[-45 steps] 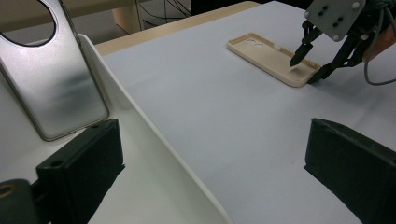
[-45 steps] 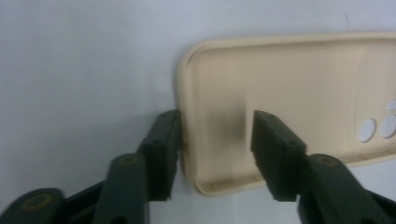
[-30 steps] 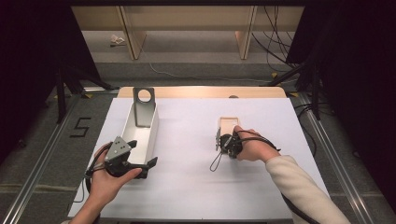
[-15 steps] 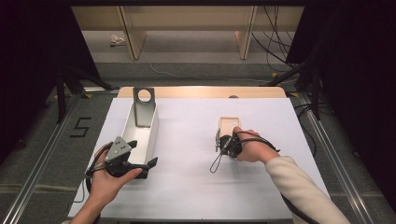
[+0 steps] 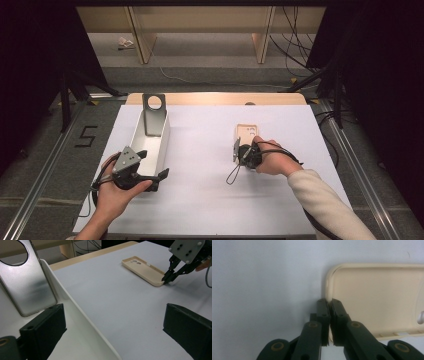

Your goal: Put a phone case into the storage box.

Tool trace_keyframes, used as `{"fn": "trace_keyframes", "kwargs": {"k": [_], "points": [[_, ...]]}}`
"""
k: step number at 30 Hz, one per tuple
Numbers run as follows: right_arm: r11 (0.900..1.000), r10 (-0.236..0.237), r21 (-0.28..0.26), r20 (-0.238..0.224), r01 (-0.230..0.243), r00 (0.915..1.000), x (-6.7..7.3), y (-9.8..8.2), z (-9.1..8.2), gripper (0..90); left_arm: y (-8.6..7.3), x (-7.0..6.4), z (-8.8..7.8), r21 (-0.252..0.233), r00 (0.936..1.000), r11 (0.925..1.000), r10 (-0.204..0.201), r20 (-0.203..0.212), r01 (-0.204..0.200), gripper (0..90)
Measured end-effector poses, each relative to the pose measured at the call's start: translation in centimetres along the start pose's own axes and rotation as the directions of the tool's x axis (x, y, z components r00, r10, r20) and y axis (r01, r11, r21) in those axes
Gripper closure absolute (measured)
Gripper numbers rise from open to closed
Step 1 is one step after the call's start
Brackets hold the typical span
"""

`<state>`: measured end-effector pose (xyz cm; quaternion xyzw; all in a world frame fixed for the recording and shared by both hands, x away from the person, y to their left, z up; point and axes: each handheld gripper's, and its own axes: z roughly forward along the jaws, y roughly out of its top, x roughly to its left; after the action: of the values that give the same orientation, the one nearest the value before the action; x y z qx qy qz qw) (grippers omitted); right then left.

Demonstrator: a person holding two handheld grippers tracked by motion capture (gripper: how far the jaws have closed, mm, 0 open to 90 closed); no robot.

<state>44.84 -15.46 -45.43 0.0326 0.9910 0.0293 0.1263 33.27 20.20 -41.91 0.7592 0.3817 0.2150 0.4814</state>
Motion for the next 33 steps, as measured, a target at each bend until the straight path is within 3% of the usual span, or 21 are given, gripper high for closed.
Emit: {"fn": "trace_keyframes", "kwargs": {"k": [12, 21, 28, 33], "points": [[0.997, 0.031, -0.07, 0.004, -0.031, 0.9995, 0.1, -0.8, -0.5, 88.2, 0.0, 0.0, 0.0, 0.0, 1.0, 1.0, 0.001, -0.002, -0.001, 3.7], [0.988, 0.063, -0.14, 0.015, -0.061, 0.9979, 0.3, -1.3, -1.4, 88.2, 0.0, 0.0, 0.0, -0.004, 1.0, 1.0, -0.001, -0.005, 0.001, 3.7], [0.968, 0.095, -0.235, 0.021, -0.087, 0.9953, 0.7, -1.8, -2.2, 88.2, 0.1, 0.1, -0.1, -0.007, 1.0, 1.0, -0.004, -0.007, 0.004, 3.9], [0.946, 0.106, -0.308, 0.017, -0.096, 0.9942, 1.4, -2.0, -2.7, 88.2, 0.2, 0.0, -0.1, -0.007, 1.0, 1.0, 0.001, -0.007, -0.001, 4.1]]}}
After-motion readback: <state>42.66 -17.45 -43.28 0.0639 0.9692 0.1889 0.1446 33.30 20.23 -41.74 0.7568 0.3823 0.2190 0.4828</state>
